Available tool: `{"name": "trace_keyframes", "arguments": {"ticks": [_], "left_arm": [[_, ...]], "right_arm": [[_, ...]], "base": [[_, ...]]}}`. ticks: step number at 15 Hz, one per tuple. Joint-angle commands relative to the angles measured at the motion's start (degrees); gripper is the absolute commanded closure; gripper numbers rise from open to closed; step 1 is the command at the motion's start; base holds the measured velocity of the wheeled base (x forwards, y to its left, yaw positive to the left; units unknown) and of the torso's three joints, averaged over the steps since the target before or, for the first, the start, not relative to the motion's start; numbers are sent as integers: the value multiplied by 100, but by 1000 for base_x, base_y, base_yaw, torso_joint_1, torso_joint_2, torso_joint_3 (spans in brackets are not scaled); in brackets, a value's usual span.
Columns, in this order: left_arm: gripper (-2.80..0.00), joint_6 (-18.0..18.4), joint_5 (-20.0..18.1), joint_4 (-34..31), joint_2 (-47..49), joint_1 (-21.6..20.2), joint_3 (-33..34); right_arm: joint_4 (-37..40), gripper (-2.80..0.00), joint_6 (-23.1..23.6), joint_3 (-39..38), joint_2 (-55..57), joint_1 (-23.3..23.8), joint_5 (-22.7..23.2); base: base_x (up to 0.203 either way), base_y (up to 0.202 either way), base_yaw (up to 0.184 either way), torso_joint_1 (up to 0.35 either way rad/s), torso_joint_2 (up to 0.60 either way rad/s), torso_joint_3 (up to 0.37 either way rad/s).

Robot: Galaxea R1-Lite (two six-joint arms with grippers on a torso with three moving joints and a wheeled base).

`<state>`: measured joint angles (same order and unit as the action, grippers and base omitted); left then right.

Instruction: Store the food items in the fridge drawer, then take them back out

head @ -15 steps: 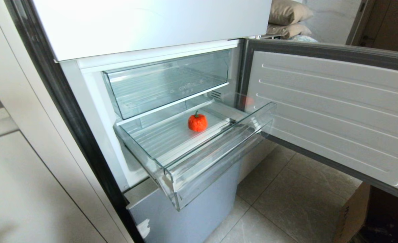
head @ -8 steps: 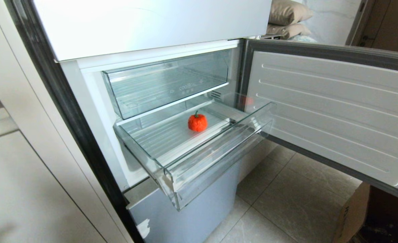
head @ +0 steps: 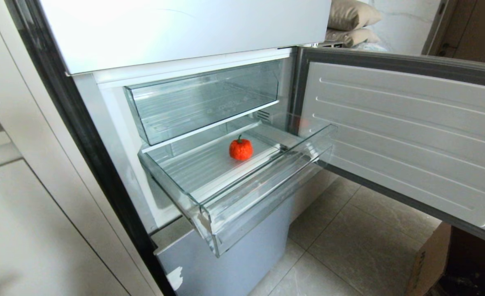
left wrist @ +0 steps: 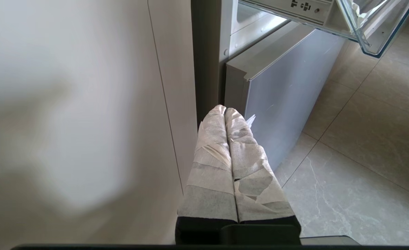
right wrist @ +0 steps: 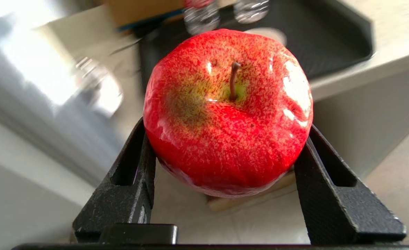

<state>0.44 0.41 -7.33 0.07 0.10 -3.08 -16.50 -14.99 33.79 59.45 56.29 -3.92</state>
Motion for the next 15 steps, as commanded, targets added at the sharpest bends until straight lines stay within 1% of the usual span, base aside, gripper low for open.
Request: {"name": "trace_keyframes", "arguments": {"ticks": [1,3,6,9,13,15], "left_arm": [[0,0,2,-6,1,-1,1],[0,0,2,-6,1,-1,1],[0,0,2,-6,1,-1,1],[0,0,2,-6,1,-1,1],[0,0,2,-6,1,-1,1],[0,0,2,-6,1,-1,1]], "right_arm": [[-274,0,-3,342,1211,456,83],[-500,0,0,756,2055,738,146],[-609,0,3,1603,3059,1087,315],[-651,0,20,2233,3926,1165,429],[-640,0,48,3396,5060,1189,414],[-623,0,59,3856,5487,1213,403]], "base": [[0,0,0,0,0,0],[0,0,0,0,0,0],[0,0,0,0,0,0],[0,0,0,0,0,0],[0,0,0,0,0,0],[0,0,0,0,0,0]]}}
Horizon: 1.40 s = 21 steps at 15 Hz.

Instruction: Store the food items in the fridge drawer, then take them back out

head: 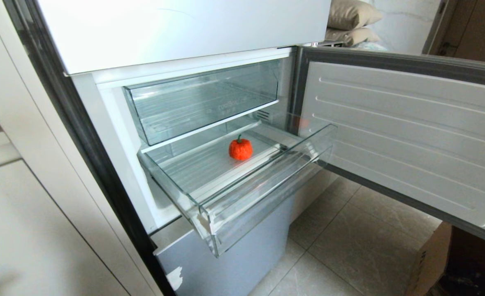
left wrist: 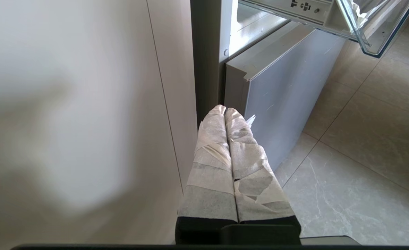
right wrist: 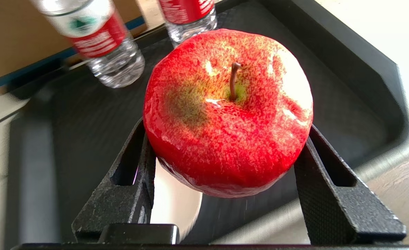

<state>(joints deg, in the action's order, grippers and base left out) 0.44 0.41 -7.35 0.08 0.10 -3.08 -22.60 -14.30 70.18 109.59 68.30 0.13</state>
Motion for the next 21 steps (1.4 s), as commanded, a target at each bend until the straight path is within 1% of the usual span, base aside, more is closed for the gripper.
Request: {"name": "trace_keyframes", "arguments": {"ticks": [1,5,7,10,14,21], "left_arm": [[0,0,2,-3,1,-1,1],[0,0,2,-3,1,-1,1],[0,0,2,-3,1,-1,1],[0,0,2,-3,1,-1,1],[0,0,2,-3,1,-1,1],[0,0,2,-3,1,-1,1]], "right_arm": [[-15,0,-5,380,662,13,4],[-8,0,38,1055,1384,8,-2],[-7,0,142,1161,1539,0,34],[-43,0,135,1385,1730,-32,62],[-46,0,107,1472,1784,-138,286],[-51,0,42,1481,1864,-309,285]], "base": [[0,0,0,0,0,0],[0,0,0,0,0,0],[0,0,0,0,0,0],[0,0,0,0,0,0],[0,0,0,0,0,0],[0,0,0,0,0,0]]}}
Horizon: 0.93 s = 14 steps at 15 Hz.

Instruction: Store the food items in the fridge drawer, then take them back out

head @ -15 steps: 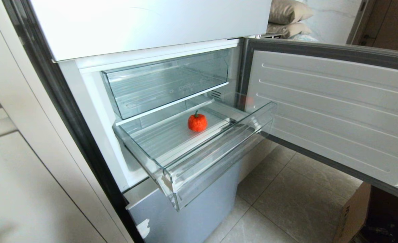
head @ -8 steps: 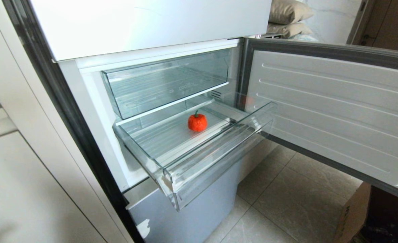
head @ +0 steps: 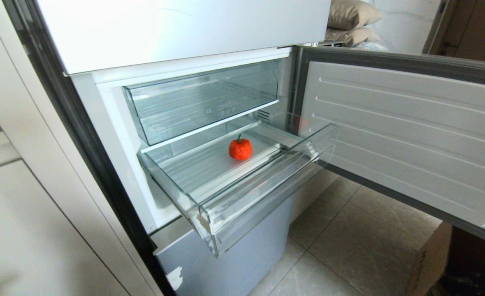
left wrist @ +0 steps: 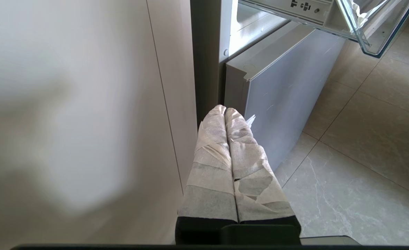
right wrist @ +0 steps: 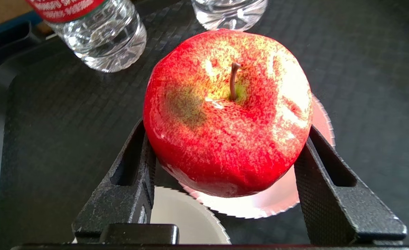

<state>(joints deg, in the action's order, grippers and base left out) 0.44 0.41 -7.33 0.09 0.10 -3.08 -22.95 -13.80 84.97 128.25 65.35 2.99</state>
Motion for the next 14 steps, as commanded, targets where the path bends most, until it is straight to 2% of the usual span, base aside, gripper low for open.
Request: {"name": "trace_keyframes", "arguments": {"ticks": [1,2,3,14], "left_arm": [[0,0,2,-6,0,-1,1],[0,0,2,-6,0,-1,1],[0,0,2,-6,0,-1,1],[0,0,2,-6,0,-1,1]], "right_arm": [[-16,0,-1,12,15,-14,0],[-16,0,0,46,25,-14,0],[-16,-280,-9,72,34,-14,-9],[-7,-280,30,69,-171,-14,-9]], "base": [[0,0,0,0,0,0],[0,0,0,0,0,0],[0,0,0,0,0,0],[0,0,0,0,0,0]]}}
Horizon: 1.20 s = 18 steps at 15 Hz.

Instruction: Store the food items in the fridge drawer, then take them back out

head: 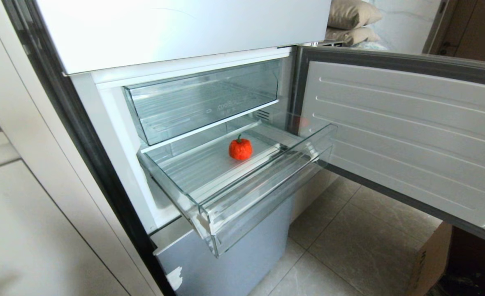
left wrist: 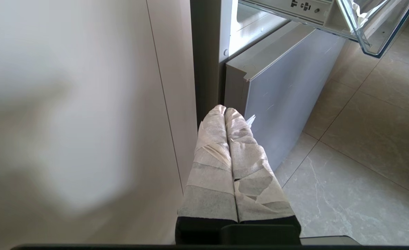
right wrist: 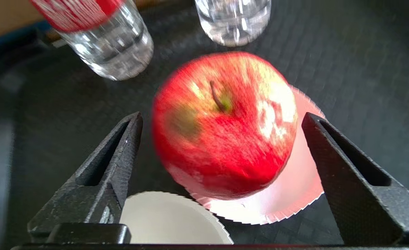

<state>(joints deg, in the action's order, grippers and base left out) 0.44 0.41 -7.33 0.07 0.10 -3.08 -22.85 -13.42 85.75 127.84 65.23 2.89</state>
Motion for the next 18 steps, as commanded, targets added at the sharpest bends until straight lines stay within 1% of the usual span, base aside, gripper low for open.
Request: {"name": "trace_keyframes", "arguments": {"ticks": [1,4,6,7,10,13,15,16,17,18], "left_arm": [[0,0,2,-6,1,-1,1],[0,0,2,-6,1,-1,1],[0,0,2,-6,1,-1,1],[0,0,2,-6,1,-1,1],[0,0,2,-6,1,-1,1],[0,0,2,-6,1,-1,1],[0,0,2,-6,1,-1,1],[0,0,2,-6,1,-1,1],[0,0,2,-6,1,-1,1],[0,0,2,-6,1,-1,1]], "right_arm": [[-13,-280,6,-22,-249,-8,6],[-14,-280,23,-203,-788,-64,30],[-11,-280,20,-516,-1375,-63,62],[-10,0,18,-710,-1705,-57,67],[-1,0,-22,-1309,-2855,-13,48],[-8,0,-57,-2037,-4515,26,35],[-9,0,-52,-2643,-5739,-104,44],[-7,0,-33,-3006,-6385,-395,38],[-1,0,17,-3401,-6975,-867,33],[17,0,120,-3805,-7426,-1602,25]], "base": [[0,0,0,0,0,0],[0,0,0,0,0,0],[0,0,0,0,0,0],[0,0,0,0,0,0],[0,0,0,0,0,0],[0,0,0,0,0,0],[0,0,0,0,0,0],[0,0,0,0,0,0],[0,0,0,0,0,0],[0,0,0,0,0,0]]}}
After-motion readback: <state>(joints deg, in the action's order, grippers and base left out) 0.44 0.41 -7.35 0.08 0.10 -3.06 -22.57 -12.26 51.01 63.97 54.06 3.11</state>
